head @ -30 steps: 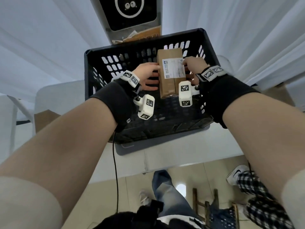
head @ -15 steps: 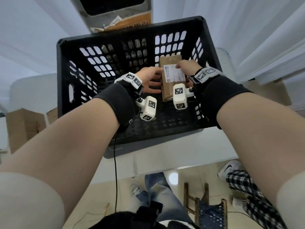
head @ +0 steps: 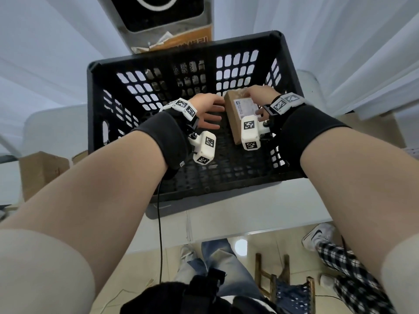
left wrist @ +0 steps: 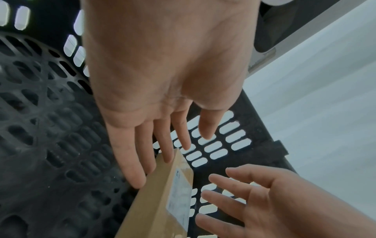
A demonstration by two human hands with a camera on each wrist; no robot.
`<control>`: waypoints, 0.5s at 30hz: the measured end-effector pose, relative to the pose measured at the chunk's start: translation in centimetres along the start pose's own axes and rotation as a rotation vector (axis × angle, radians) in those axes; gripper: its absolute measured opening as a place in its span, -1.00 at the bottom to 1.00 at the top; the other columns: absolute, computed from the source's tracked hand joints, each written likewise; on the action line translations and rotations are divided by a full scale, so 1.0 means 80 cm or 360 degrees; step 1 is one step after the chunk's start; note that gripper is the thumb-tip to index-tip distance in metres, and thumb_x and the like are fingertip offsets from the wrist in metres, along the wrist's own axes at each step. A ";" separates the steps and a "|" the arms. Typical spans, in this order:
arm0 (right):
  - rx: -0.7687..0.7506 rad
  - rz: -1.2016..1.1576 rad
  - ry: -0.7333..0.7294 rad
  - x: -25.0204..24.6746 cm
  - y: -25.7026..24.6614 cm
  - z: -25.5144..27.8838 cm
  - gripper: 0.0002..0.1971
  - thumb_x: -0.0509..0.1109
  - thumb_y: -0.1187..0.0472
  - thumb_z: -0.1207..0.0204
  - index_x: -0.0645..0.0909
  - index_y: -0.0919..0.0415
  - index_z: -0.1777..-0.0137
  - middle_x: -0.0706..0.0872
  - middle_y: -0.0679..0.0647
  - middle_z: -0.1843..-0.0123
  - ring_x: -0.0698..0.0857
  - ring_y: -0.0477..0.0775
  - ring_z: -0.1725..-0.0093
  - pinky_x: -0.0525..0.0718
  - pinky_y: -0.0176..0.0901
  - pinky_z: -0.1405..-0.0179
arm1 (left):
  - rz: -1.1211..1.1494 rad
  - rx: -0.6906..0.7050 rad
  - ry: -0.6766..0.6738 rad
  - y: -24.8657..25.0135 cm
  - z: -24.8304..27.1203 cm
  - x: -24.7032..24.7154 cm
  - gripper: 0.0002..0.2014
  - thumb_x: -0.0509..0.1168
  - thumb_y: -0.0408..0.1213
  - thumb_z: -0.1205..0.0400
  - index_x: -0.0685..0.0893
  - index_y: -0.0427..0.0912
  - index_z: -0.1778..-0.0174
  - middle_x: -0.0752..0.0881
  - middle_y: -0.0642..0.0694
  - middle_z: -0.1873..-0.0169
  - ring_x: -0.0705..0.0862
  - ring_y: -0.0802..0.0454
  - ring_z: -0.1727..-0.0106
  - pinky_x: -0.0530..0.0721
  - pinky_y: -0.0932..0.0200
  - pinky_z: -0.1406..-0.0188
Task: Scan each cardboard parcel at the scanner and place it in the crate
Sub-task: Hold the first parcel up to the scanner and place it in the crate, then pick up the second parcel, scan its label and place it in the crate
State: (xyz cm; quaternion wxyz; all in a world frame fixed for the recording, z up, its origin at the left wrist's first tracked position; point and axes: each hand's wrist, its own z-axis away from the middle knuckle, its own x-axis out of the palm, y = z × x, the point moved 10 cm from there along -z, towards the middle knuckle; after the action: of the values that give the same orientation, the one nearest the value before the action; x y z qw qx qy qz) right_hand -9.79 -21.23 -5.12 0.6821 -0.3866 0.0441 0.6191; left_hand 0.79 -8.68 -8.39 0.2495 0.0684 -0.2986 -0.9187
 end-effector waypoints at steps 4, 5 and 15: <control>-0.0081 0.0125 -0.0011 0.005 -0.033 0.019 -0.56 0.06 0.31 -0.77 0.34 0.45 -0.60 0.42 0.41 -0.61 0.42 0.35 -0.60 0.28 0.11 -0.66 | 0.0007 0.0059 0.0015 0.013 0.026 -0.018 -0.68 0.25 -0.15 -0.75 0.65 -0.14 -0.39 0.75 -0.10 -0.23 0.68 -0.20 -0.26 0.76 -0.19 -0.04; -0.0106 0.0103 0.0023 0.005 -0.043 0.025 -0.57 0.08 0.32 -0.76 0.36 0.42 -0.60 0.45 0.40 -0.58 0.48 0.36 -0.55 0.38 0.12 -0.62 | 0.0017 0.0074 0.0023 0.015 0.032 -0.022 -0.67 0.25 -0.15 -0.74 0.65 -0.14 -0.40 0.76 -0.10 -0.22 0.69 -0.20 -0.25 0.77 -0.18 -0.01; -0.0092 -0.0547 -0.0059 0.046 -0.094 0.072 -0.71 0.23 0.10 -0.61 0.59 0.10 -0.28 0.63 0.12 -0.29 0.56 0.00 0.35 0.60 -0.11 0.42 | -0.0008 0.0246 0.0049 0.031 0.101 -0.078 -0.68 0.27 -0.17 -0.73 0.64 -0.13 -0.39 0.82 -0.05 -0.18 0.78 -0.16 -0.15 0.78 -0.17 -0.12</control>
State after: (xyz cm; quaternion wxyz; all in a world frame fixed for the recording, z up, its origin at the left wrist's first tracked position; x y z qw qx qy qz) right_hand -4.71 -14.41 0.44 0.7672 -0.3964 -0.0531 0.5015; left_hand 5.00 -3.15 -0.55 0.2457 0.1025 -0.3644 -0.8924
